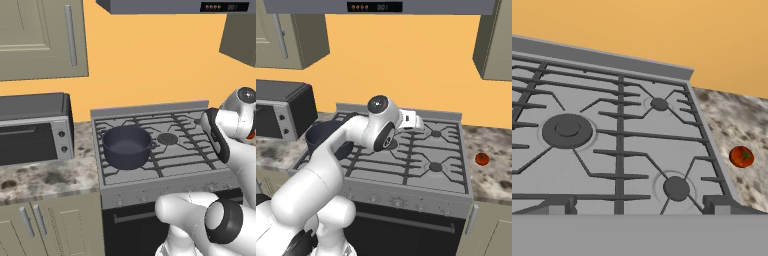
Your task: Turn on the burner for the pot on the stove. Wait thirty seconds for the pot to heat up. Then add the tomato to the pot.
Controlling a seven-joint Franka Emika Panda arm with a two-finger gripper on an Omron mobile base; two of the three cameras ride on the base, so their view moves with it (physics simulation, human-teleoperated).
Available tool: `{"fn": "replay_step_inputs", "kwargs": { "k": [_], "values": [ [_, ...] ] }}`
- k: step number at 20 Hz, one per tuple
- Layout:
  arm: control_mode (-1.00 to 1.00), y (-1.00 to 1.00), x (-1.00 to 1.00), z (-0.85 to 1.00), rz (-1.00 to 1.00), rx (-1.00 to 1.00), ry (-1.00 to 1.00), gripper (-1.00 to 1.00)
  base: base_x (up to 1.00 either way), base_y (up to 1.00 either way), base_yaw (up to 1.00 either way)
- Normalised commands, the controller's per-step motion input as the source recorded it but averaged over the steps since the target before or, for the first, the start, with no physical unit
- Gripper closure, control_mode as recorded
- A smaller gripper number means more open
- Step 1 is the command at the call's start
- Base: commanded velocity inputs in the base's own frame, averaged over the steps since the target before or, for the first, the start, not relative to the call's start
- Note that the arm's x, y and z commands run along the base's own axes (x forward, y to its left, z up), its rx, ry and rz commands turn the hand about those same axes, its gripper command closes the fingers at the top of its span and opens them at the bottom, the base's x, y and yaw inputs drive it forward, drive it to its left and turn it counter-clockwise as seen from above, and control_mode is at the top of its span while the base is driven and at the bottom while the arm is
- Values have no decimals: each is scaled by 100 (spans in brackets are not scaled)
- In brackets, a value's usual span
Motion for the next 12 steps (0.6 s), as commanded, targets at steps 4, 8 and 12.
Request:
{"fn": "replay_step_inputs", "kwargs": {
  "k": [4,8,12],
  "values": [
    [-100,0,0,0,0,0,0,-100,0,0,0],
    [-100,0,0,0,0,0,0,-100,0,0,0],
    [-100,0,0,0,0,0,0,-100,0,0,0]
  ]
}}
